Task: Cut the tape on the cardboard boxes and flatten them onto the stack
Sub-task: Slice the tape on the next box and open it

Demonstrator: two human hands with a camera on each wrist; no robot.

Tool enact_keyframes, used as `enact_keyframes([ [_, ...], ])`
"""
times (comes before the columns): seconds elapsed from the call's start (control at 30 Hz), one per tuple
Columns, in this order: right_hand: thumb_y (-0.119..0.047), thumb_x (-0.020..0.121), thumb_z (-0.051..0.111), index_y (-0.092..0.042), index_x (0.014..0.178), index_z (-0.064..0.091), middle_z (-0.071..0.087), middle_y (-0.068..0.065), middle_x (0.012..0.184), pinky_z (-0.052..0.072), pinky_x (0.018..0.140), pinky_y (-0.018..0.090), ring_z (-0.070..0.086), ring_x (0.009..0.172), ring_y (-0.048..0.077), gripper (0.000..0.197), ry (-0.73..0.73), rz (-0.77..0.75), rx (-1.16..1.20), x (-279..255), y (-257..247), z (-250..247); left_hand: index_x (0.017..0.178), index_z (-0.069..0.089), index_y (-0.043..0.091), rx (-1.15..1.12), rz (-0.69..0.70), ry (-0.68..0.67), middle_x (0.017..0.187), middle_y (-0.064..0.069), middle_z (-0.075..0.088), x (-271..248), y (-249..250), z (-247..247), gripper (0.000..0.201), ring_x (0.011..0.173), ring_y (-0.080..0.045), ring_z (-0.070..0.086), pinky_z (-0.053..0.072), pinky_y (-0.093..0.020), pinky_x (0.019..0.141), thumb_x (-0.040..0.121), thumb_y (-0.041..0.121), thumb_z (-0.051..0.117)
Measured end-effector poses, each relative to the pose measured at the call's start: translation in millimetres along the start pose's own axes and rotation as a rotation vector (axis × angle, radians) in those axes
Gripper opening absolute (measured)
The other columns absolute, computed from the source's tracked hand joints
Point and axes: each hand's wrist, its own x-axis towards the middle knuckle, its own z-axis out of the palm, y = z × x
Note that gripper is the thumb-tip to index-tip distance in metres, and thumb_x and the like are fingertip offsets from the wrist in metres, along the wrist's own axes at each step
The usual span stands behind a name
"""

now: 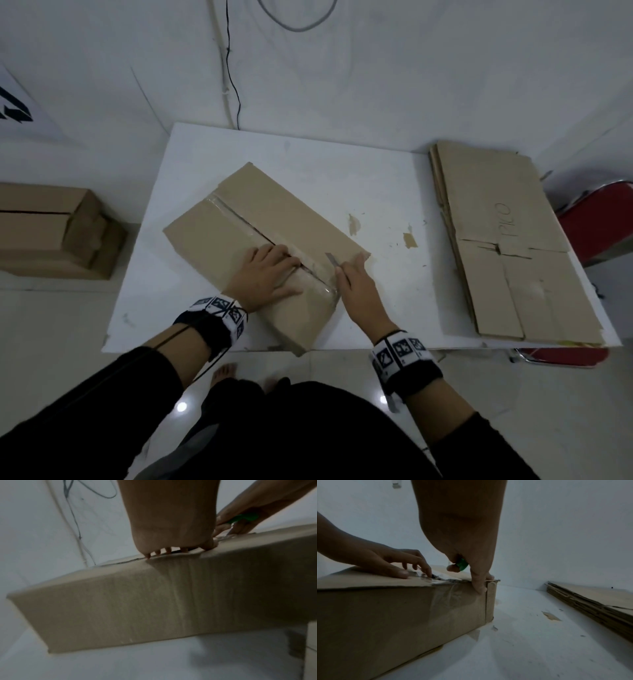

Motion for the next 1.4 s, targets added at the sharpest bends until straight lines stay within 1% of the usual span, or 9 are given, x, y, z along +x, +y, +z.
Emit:
enact_keyframes([
  [0.13,-0.03,0.107,0.033,-0.011,0.09,0.052,0.052,0.004,0.083,0.036,0.054,0.034,0.052,0.065,0.023,0.031,-0.052,-0.005,-0.079,25,8,-9,0.127,0.054,0.029,0.031,-0.037,-0.139,0.123,-0.007,0.042,18,4,-15,0.092,0.116,-0.028,0.038,0.027,-0.042,0.096,0.063,0.089,0.03],
  [0.27,-0.028,0.107,0.033,-0.012,0.086,0.047,0.047,0.001,0.073,0.035,0.057,0.034,0.047,0.062,0.021,0.03,-0.087,0.021,-0.081,41,7,-16,0.113,0.06,0.019,0.041,-0.047,-0.118,0.122,-0.008,0.042,36,13,-23,0.082,0.115,-0.028,0.037,0.028,-0.041,0.095,0.055,0.077,0.066],
  [0.43,-0.029,0.106,0.031,-0.009,0.098,0.06,0.061,0.008,0.09,0.045,0.079,0.042,0.056,0.085,0.027,0.037,0.073,-0.084,-0.319,56,-2,-15,0.116,0.061,0.016,-0.048,-0.105,-0.091,0.121,-0.005,0.048,28,26,-15,0.068,0.112,-0.025,0.044,0.033,-0.039,0.091,0.065,0.06,0.073],
  [0.5,-0.03,0.105,0.034,-0.013,0.09,0.057,0.062,0.003,0.08,0.045,0.069,0.035,0.056,0.075,0.021,0.032,0.206,-0.218,-0.274,54,-10,-9,0.115,0.063,0.015,-0.059,-0.104,-0.059,0.118,-0.006,0.052,22,28,-13,0.063,0.108,-0.027,0.049,0.037,-0.04,0.088,0.068,0.056,0.073],
  [0.77,-0.034,0.107,0.032,-0.012,0.125,0.057,0.067,0.009,0.102,0.046,0.074,0.034,0.061,0.095,0.026,0.037,-0.026,-0.185,-0.166,43,9,30,0.104,0.065,0.011,-0.036,-0.095,-0.047,0.102,-0.009,0.06,16,32,-7,0.067,0.092,-0.032,0.058,0.045,-0.04,0.076,0.054,0.053,0.082],
  [0.93,-0.032,0.107,0.033,-0.02,0.083,0.052,0.068,0.004,0.082,0.049,0.071,0.037,0.065,0.082,0.025,0.033,0.04,-0.001,0.078,53,8,18,0.116,0.051,0.016,-0.06,-0.184,-0.195,0.124,-0.001,0.047,42,34,-27,0.076,0.118,-0.025,0.039,0.027,-0.037,0.094,0.058,0.057,0.08],
  [1.13,-0.031,0.107,0.035,-0.017,0.079,0.052,0.058,0.0,0.083,0.038,0.074,0.028,0.056,0.084,0.017,0.035,-0.028,0.111,0.297,49,1,-2,0.129,0.049,0.034,-0.067,-0.268,-0.331,0.12,-0.003,0.046,51,58,-18,0.091,0.116,-0.025,0.037,0.023,-0.04,0.1,0.051,0.075,0.073],
  [1.3,-0.024,0.108,0.035,-0.01,0.08,0.049,0.065,0.002,0.087,0.047,0.08,0.013,0.068,0.104,0.014,0.034,-0.067,0.182,0.726,52,2,-9,0.128,0.046,0.02,-0.078,-0.228,-0.3,0.124,-0.003,0.05,51,67,-8,0.076,0.116,-0.025,0.044,0.024,-0.036,0.101,0.066,0.05,0.077],
  [1.4,-0.023,0.107,0.038,-0.003,0.089,0.056,0.071,0.02,0.1,0.054,0.089,0.028,0.07,0.102,0.027,0.033,-0.051,0.199,0.842,53,5,-14,0.126,0.05,0.022,-0.068,-0.204,-0.253,0.122,-0.009,0.047,49,74,-6,0.049,0.113,-0.03,0.042,0.024,-0.036,0.099,0.079,0.024,0.062],
])
